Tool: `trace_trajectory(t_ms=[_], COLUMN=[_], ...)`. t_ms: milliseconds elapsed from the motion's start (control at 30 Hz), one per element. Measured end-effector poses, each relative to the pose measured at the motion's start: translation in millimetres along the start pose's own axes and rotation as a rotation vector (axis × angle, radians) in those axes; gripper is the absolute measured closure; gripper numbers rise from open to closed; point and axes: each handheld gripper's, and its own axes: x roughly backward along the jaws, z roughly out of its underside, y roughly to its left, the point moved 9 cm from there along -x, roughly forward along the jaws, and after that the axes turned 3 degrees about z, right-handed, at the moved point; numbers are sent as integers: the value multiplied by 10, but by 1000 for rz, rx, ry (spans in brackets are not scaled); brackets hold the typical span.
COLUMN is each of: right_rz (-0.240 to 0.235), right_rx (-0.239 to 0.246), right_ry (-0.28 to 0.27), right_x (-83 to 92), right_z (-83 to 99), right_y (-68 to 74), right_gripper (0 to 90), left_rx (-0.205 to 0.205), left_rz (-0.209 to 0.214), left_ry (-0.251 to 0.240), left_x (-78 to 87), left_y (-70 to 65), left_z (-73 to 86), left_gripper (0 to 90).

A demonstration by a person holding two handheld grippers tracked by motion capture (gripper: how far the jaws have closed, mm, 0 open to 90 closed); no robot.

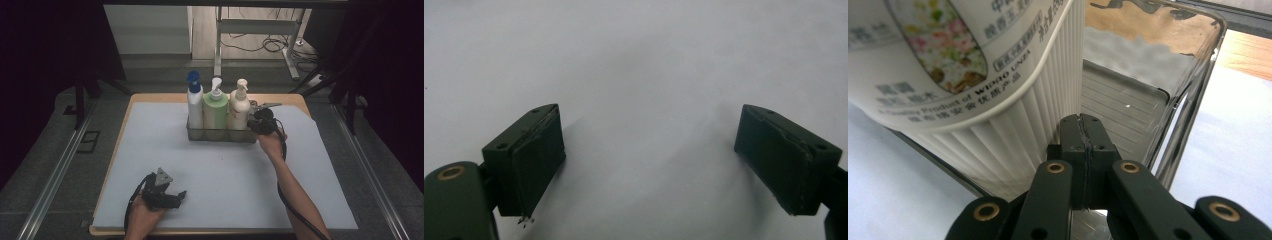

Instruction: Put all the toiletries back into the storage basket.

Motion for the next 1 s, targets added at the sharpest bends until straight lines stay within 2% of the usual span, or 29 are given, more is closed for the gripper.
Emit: trace_trajectory(t_ms=[633, 1000], right_rz=[-31, -26], right_rx=[28, 28], right_ry=[1, -1], right_x=[-2, 3], right_z=[0, -7], right_y=[142, 171], right_gripper=[894, 896], left_rx=[-2, -2], left_rz=[-1, -1], left_ry=[2, 2], left_x=[1, 1], left_y=[2, 3], left_z=[1, 1], left_gripper=[123, 122])
